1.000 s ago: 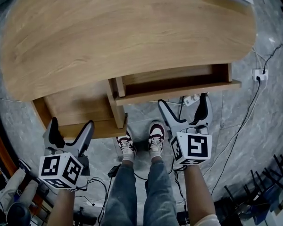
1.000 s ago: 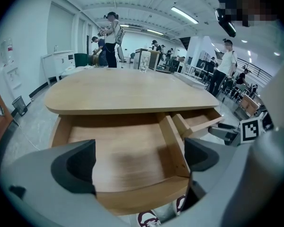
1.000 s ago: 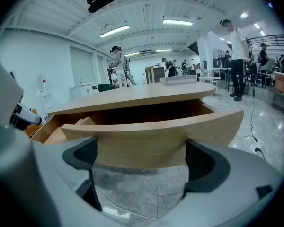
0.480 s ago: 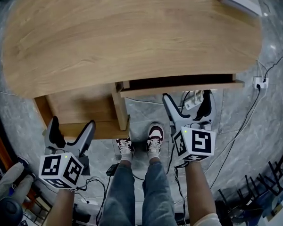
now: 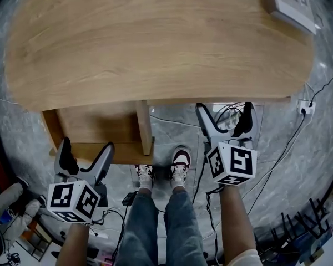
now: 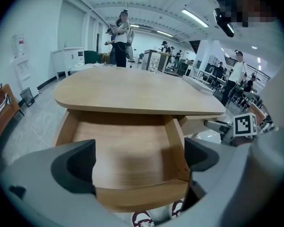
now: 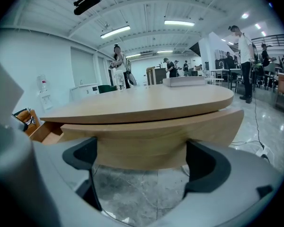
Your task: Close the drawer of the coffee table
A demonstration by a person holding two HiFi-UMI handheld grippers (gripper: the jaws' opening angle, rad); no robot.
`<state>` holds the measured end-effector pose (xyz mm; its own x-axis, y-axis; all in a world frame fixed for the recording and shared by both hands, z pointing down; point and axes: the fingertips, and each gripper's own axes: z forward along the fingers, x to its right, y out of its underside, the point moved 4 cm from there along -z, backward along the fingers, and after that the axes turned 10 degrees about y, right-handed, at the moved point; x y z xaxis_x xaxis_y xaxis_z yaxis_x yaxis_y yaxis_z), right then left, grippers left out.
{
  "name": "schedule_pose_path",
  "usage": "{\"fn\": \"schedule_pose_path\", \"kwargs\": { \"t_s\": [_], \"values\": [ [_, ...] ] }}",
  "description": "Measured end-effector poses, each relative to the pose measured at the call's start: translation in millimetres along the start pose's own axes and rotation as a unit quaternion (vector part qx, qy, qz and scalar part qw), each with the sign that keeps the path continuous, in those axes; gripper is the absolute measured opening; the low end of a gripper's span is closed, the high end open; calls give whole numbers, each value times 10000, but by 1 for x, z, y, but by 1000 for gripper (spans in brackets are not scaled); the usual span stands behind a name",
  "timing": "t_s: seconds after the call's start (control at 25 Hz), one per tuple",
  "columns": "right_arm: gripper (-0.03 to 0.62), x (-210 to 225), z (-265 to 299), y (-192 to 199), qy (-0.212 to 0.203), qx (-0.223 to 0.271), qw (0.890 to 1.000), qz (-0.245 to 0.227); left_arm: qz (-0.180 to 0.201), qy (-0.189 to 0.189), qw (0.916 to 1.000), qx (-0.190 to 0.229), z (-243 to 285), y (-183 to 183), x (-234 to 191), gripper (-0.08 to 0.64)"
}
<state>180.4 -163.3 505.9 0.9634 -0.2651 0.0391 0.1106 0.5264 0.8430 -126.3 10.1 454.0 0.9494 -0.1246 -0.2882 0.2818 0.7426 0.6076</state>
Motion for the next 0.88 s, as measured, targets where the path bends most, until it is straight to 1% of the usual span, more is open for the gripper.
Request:
{"fn": "schedule_pose_path", "kwargs": {
  "t_s": [0.56,0.88],
  "values": [
    [588,-2,27,-15,-21,166,9999,20,-252,-245,9992,186,-4,-4,-9,575],
    [588,-4,37,-20,-18,294,9996,-9,-300,-308,9988,233,-5,-8,-10,575]
  ]
}}
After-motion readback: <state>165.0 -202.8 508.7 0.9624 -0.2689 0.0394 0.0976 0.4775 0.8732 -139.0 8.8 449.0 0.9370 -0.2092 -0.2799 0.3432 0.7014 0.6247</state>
